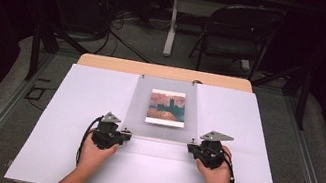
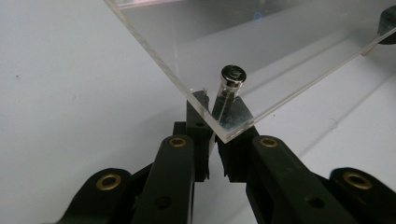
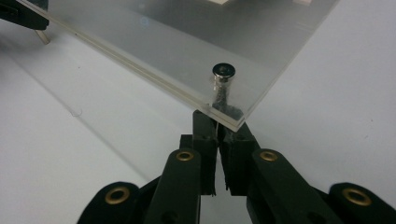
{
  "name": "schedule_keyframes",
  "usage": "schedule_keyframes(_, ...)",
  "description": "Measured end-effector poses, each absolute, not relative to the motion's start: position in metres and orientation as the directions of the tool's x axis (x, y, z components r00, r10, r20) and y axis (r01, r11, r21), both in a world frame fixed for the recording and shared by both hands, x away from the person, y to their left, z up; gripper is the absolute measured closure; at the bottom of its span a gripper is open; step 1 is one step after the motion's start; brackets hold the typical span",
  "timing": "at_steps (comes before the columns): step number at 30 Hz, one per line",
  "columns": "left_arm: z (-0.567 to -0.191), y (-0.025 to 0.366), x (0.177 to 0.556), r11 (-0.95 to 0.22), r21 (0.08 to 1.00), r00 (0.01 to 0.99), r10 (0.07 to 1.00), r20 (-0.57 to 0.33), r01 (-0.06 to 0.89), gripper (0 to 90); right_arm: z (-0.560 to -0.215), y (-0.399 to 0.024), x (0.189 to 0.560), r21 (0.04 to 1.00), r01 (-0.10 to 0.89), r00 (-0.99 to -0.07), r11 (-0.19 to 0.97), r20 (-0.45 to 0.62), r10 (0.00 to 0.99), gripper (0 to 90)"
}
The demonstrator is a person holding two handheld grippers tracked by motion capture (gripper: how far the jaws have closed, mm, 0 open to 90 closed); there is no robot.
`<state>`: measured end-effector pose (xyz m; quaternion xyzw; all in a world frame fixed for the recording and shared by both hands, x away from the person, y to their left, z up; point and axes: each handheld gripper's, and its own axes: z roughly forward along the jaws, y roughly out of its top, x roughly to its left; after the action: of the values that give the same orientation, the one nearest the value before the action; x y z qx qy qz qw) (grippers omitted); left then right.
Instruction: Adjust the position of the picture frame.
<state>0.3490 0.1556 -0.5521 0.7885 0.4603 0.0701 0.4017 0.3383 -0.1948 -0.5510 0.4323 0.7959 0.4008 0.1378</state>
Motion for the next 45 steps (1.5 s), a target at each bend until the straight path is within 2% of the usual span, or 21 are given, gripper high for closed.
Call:
schedule_keyframes(2,-0.553,0.156,0.349,-0.234,0.696,0.555,0.784,-0.277,0.678,81.6,-0.551,-0.194,0.338,0.757,0.575,-0.588,0.311,0.118,0.8,83.0)
schedule_keyframes(4,-0.552,0.158,0.348,-0.213,0.701,0.545,0.787,-0.289,0.68,78.1,-0.55,-0.193,0.337,0.755,0.572,-0.592,0.32,0.11,0.799,71.1)
schedule_keyframes(8,-0.55,0.161,0.346,-0.191,0.703,0.544,0.777,-0.318,0.685,64.7,-0.544,-0.194,0.334,0.763,0.552,-0.605,0.336,0.089,0.791,64.0)
schedule_keyframes(18,-0.544,0.155,0.326,-0.266,0.737,0.594,0.773,-0.223,0.622,40.7,-0.54,-0.196,0.32,0.782,0.493,-0.638,0.381,0.027,0.77,37.7)
schedule_keyframes(22,-0.543,0.154,0.322,-0.287,0.746,0.608,0.769,-0.195,0.602,34.0,-0.54,-0.198,0.313,0.779,0.466,-0.656,0.419,-0.013,0.755,33.3)
schedule_keyframes(28,-0.54,0.16,0.314,-0.31,0.736,0.606,0.778,-0.167,0.602,34.0,-0.537,-0.204,0.305,0.78,0.467,-0.65,0.417,-0.017,0.76,29.8)
schedule_keyframes(35,-0.53,0.173,0.306,-0.302,0.736,0.597,0.784,-0.169,0.606,34.0,-0.533,-0.212,0.299,0.771,0.492,-0.632,0.405,-0.005,0.775,29.7)
schedule_keyframes(45,-0.51,0.181,0.306,-0.264,0.758,0.584,0.791,-0.184,0.596,34.1,-0.518,-0.213,0.297,0.781,0.473,-0.628,0.408,-0.026,0.778,30.2)
